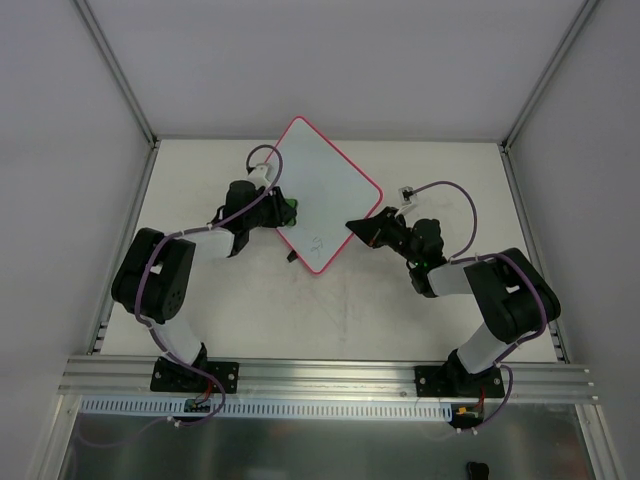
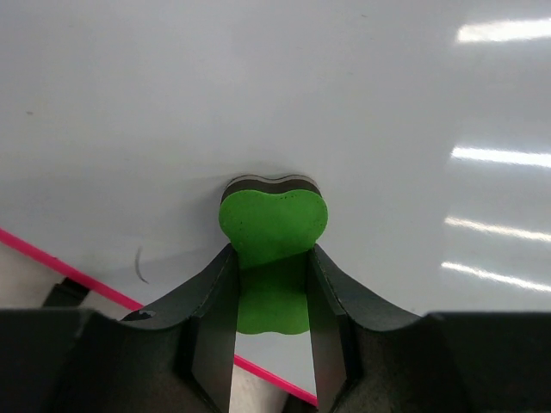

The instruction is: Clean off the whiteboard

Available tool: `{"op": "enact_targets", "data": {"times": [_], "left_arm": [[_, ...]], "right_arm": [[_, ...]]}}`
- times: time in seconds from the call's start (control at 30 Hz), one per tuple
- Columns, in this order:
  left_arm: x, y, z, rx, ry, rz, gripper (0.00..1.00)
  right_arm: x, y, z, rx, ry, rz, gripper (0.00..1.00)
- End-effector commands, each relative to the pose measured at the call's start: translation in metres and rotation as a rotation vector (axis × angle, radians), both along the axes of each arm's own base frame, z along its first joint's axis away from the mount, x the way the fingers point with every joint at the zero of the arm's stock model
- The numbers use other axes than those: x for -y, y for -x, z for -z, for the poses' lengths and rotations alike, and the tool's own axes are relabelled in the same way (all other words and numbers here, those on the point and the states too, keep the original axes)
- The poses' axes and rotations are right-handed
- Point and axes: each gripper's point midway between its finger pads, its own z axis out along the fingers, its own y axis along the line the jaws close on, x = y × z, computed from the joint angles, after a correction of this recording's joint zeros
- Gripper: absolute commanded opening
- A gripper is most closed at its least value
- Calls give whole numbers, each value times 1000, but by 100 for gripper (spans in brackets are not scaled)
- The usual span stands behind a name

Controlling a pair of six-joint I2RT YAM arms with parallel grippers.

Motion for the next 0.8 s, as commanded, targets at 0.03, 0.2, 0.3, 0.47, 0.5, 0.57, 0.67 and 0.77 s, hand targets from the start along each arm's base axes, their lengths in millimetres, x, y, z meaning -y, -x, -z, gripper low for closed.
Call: {"op": "enact_targets", "data": {"times": [0.03, 0.2, 0.3, 0.47, 0.5, 0.57, 0.67, 0.77], "left_arm": [[59, 63, 24, -121, 53, 194, 0], [74, 82, 34, -151, 35, 234, 0], [85, 93, 38, -157, 20, 285, 0], [87, 99, 38, -154, -34, 316, 0], [88, 102, 39, -159, -42, 321, 0], [85, 103, 42, -162, -67, 323, 0], [88, 112, 46, -154, -132, 346, 0], [89, 121, 51, -147, -214, 353, 0]], "right_arm": [[-18, 22, -93, 362, -142, -122, 0], [-18, 22, -94, 367, -144, -123, 0], [-18, 22, -94, 365, -143, -123, 0], [-18, 22, -94, 364, -144, -122, 0], [-18, 23, -94, 366, -144, -123, 0], [-18, 23, -94, 366, -144, -123, 0], [-18, 23, -95, 368, -145, -125, 0], [-17, 22, -96, 365, -148, -119, 0]]}}
